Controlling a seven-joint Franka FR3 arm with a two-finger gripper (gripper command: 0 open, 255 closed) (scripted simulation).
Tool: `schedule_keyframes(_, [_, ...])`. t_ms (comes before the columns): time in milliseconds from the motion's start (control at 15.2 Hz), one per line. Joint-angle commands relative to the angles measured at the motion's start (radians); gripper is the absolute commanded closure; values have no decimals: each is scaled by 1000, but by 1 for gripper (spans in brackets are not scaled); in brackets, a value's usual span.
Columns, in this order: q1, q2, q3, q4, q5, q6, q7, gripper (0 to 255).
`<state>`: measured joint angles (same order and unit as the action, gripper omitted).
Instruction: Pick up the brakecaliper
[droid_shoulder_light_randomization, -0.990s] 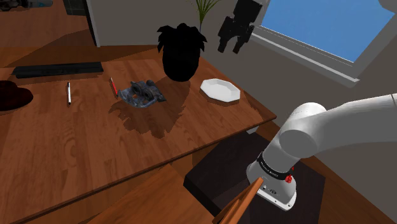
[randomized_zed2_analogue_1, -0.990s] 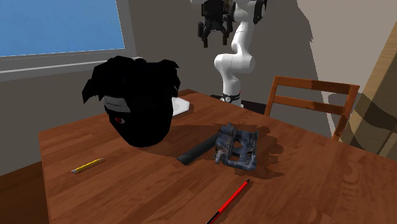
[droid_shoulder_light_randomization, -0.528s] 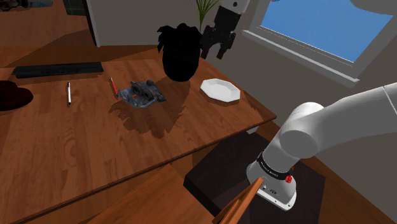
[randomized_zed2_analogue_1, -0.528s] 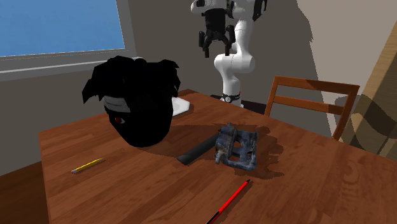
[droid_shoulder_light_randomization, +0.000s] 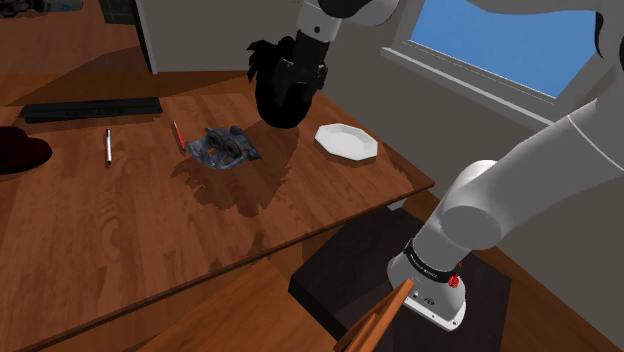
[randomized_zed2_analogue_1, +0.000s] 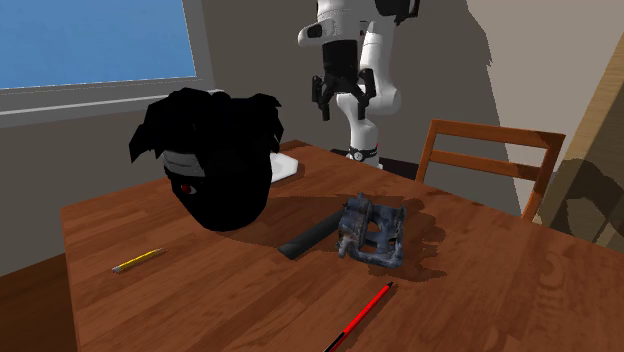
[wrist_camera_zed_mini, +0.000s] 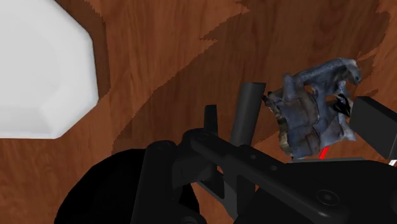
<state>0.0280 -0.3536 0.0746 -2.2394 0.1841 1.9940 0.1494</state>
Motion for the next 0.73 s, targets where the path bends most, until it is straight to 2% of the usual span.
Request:
schedule_keyframes(0, [6,65,13,25,3,45,9,0])
schedule_keyframes(660, [42,425,67,241,-21,205,73,0])
